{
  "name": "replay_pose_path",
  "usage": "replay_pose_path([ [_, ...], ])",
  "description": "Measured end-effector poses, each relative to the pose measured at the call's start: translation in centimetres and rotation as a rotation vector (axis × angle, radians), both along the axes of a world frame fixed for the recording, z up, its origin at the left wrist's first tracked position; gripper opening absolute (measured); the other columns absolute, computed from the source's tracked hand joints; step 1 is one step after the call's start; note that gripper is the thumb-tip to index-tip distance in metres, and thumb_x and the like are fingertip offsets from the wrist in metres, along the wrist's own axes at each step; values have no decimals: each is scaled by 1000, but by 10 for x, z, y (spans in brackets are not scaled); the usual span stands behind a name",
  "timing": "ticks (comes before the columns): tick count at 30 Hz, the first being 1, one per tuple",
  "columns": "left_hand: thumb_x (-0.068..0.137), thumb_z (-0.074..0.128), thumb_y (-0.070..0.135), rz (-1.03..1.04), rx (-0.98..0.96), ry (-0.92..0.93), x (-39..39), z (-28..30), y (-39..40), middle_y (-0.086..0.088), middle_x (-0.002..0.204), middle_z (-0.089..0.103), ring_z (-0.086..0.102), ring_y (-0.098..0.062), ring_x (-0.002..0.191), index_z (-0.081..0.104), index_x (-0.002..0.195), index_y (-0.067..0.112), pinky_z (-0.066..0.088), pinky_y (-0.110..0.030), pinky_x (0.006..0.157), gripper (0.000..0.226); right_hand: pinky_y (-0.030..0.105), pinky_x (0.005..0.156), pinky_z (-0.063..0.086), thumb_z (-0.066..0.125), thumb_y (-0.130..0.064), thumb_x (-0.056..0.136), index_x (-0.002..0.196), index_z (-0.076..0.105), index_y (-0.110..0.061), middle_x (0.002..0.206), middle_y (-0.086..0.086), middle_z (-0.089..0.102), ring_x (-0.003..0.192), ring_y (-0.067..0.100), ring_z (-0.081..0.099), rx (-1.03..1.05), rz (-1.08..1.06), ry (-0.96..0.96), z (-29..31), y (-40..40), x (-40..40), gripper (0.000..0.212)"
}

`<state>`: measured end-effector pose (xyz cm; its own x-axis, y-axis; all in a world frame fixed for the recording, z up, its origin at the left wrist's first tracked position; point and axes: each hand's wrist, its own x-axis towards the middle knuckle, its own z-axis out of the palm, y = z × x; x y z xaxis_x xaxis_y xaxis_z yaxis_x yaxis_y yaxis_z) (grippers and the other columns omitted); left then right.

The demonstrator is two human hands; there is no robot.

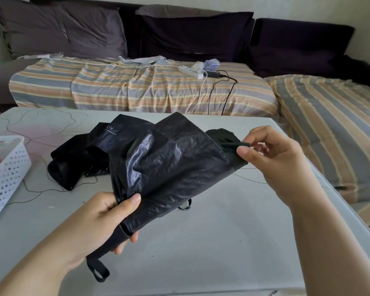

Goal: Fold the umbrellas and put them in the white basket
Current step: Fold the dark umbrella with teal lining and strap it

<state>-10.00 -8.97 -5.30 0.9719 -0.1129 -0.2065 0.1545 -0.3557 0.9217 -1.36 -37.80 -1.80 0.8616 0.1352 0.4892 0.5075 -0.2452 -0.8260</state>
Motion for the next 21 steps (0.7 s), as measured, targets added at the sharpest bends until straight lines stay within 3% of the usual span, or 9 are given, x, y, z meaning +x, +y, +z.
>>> replay_pose_path([
  [2,44,55,91,-4,20,-8,2,-2,2,-27,66,63,52,-25,45,62,58,4,44,-30,49,89,28,79,40,70,-40,68,71,67,-43,80,-19,61,80,7,53,-11,-20,-85,3,2,-4,5],
  [6,46,53,92,-10,27,-19,2,-1,3,-29,65,62,51,-25,46,63,57,5,43,-30,51,88,37,85,46,64,-29,80,74,62,-39,84,-14,69,86,13,61,-48,-21,-83,4,7,-8,11],
  [11,47,53,91,-5,26,-16,1,-1,2,-33,67,61,51,-25,46,64,58,5,42,-30,49,87,8,77,38,55,-20,85,78,50,-31,79,-27,59,80,-5,53,-124,-111,-125,2,15,-10,14],
  [13,48,54,89,-2,20,-11,0,0,2,-33,68,61,51,-25,46,64,58,5,43,-30,49,86,5,78,35,57,-21,85,80,50,-34,80,-28,56,83,-6,51,-129,-144,-182,2,17,-12,16],
  [16,56,56,78,13,-7,1,-1,3,1,-28,65,62,50,-25,45,62,58,3,41,-30,48,76,21,84,40,52,-33,85,81,47,-44,85,-30,54,89,5,50,-172,-183,-273,4,22,-16,13],
  [18,60,52,71,25,-19,-2,-1,5,-2,-25,62,62,50,-24,44,62,56,3,40,-29,50,69,33,82,39,48,-32,87,84,45,-41,87,-31,53,87,0,46,-214,-247,-347,3,25,-16,10],
  [21,65,49,71,35,9,-34,-3,6,-10,-21,57,62,50,-24,45,63,56,5,40,-28,52,68,24,86,30,49,-23,92,85,46,-28,76,-17,51,80,4,46,-274,-429,-455,-4,28,-11,10],
])
